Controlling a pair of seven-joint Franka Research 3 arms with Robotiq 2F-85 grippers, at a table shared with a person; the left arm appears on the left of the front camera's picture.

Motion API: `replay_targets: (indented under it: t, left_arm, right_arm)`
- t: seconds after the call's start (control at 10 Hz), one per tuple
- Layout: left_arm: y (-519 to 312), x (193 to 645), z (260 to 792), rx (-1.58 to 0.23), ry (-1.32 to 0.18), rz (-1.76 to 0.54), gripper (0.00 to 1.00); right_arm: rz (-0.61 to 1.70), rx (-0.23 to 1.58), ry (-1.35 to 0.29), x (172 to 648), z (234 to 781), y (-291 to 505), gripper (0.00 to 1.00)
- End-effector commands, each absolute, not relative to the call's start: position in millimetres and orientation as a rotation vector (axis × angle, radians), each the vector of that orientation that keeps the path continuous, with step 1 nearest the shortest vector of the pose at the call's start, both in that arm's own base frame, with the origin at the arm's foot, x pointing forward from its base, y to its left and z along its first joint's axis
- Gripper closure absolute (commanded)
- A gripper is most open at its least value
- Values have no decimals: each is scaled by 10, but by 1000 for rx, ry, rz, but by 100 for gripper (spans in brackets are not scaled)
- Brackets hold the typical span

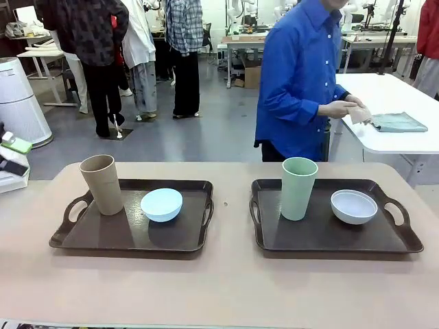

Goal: Set up a tray with a mat and arrange the tableware.
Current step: Pick up the Picnic Bowl and Reusable plastic cup from the Handle tray in front of the human's position and hold them in the air.

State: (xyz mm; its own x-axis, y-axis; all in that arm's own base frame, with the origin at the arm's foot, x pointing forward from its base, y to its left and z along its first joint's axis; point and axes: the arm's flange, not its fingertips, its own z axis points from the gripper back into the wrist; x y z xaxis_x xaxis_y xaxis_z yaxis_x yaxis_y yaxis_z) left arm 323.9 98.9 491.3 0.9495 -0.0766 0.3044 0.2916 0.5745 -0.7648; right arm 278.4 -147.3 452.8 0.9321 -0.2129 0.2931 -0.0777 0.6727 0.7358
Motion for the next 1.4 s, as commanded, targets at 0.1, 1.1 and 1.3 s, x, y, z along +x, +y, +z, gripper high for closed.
replay_targets:
  t: [0.1,1.1,1.3]
  left_arm:
    - [1179,3463,4711,-919,-171,-121,0]
    - [1190,3455,4617,-880,-158,-110,0]
    - [1190,3455,4617,-880,-158,-110,0]
  right_arm:
    - [-89,850,-381,2710,4522,-1577,0]
    - [-104,827,-367,2684,4523,-1560,0]
    - [-104,827,-367,2684,4523,-1560,0]
